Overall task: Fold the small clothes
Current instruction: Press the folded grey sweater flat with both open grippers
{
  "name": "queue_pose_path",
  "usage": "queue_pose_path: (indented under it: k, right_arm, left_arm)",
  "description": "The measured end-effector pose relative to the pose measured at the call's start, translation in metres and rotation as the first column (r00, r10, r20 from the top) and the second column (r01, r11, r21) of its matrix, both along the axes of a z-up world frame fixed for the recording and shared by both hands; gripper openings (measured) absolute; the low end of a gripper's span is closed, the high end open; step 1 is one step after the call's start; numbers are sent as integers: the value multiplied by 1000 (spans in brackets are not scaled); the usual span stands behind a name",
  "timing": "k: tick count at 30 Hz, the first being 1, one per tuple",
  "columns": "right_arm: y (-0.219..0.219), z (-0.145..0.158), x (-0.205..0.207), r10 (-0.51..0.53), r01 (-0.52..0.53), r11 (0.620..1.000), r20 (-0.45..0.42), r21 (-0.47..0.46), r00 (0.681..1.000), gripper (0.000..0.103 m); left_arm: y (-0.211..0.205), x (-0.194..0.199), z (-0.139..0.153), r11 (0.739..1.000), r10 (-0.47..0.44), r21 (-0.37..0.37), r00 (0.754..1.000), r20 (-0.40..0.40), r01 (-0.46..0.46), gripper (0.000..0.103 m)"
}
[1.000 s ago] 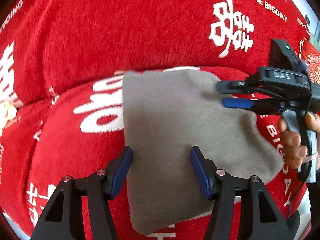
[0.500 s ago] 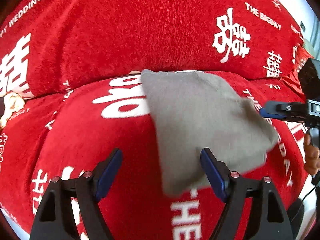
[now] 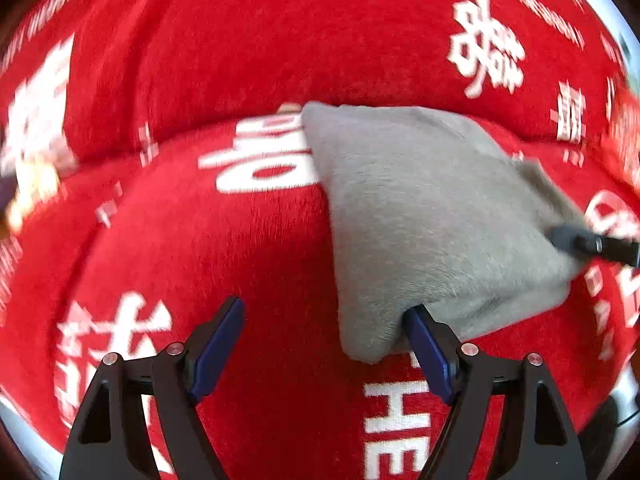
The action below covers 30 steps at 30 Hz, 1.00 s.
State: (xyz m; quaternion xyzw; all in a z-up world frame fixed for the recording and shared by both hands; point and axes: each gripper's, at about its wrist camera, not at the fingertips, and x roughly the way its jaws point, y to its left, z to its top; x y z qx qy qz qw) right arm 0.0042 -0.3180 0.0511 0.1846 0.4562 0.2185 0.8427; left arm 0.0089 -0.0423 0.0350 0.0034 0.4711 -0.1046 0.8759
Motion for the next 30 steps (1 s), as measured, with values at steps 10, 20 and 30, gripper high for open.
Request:
queue_pose_path:
  k: [10,20,30]
  right_arm:
    - [-13,-23,-19,-70,71,997,-39,21,997,6]
    - [11,30,4,-44,43,999,105,16,993,45]
    - [9,-12,27,-92,92,996,-7,10,996,58]
  left_arm:
    - [14,-9,-8,999,19,-49,998,-54,-21,82]
    - [-12,0,42,999,-27,-43,998,48,29,82]
    - [-23,25,9,1000,6,-27,1000,-14,-7,102]
